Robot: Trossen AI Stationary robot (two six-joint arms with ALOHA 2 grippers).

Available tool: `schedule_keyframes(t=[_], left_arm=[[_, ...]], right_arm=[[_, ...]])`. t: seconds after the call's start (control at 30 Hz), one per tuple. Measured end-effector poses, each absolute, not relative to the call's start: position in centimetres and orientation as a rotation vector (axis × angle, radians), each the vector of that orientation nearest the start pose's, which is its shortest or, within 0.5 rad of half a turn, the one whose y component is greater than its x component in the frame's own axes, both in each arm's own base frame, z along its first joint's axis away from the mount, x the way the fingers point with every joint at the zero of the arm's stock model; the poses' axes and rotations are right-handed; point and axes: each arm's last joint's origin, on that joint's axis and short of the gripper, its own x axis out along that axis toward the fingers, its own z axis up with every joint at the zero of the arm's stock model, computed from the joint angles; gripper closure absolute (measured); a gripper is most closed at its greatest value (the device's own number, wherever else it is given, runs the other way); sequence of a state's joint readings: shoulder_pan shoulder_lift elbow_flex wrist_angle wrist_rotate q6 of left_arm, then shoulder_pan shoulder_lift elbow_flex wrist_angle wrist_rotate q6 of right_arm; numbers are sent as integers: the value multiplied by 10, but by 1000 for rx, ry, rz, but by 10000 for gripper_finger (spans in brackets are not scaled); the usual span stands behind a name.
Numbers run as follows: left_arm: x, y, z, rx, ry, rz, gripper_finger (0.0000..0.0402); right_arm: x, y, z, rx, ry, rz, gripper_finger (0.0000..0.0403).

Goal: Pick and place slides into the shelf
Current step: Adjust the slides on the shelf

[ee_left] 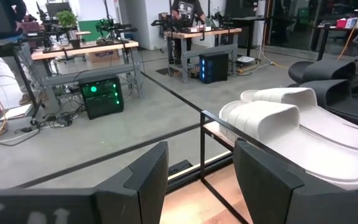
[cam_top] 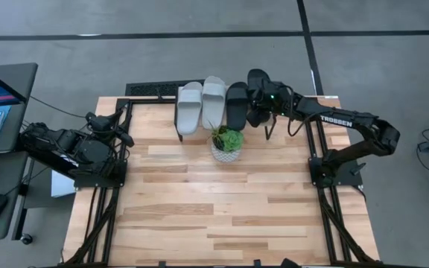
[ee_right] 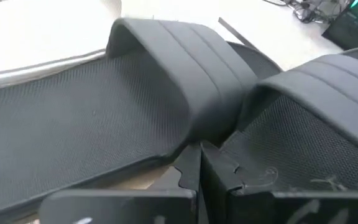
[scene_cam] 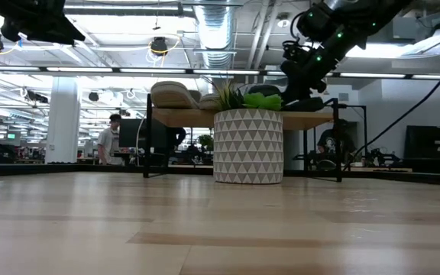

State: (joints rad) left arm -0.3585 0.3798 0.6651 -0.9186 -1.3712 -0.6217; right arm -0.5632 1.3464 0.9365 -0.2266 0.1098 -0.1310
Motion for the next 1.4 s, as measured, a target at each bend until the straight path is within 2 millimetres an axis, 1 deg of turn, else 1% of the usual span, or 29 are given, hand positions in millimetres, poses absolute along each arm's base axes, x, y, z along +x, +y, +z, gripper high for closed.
schedule_keyframes(t=[0.2, 0.47, 0.77, 0.93, 1.13, 1.23, 1.33, 1.4], left_arm=[[58, 8, 284, -63, 106, 1051, 230], [58, 8, 284, -63, 106, 1051, 230], [59, 8, 284, -64, 108, 1049, 230], [59, 8, 284, -64, 108, 1049, 230], [59, 8, 284, -64, 109, 1048, 230], [59, 8, 284, -64, 109, 1048, 230], [59, 8, 284, -64, 109, 1048, 230], [59, 8, 284, -64, 109, 1048, 230]], right_arm=[[244, -157, 271, 9, 641, -578, 403], [242, -155, 266, 29, 700, -560, 403], [242, -153, 266, 32, 701, -561, 403], [236, -150, 273, 29, 698, -569, 403], [218, -140, 292, 4, 675, -600, 403], [208, -136, 309, -45, 627, -627, 403], [198, -145, 332, -98, 572, -660, 403], [193, -155, 346, -117, 535, -649, 403]])
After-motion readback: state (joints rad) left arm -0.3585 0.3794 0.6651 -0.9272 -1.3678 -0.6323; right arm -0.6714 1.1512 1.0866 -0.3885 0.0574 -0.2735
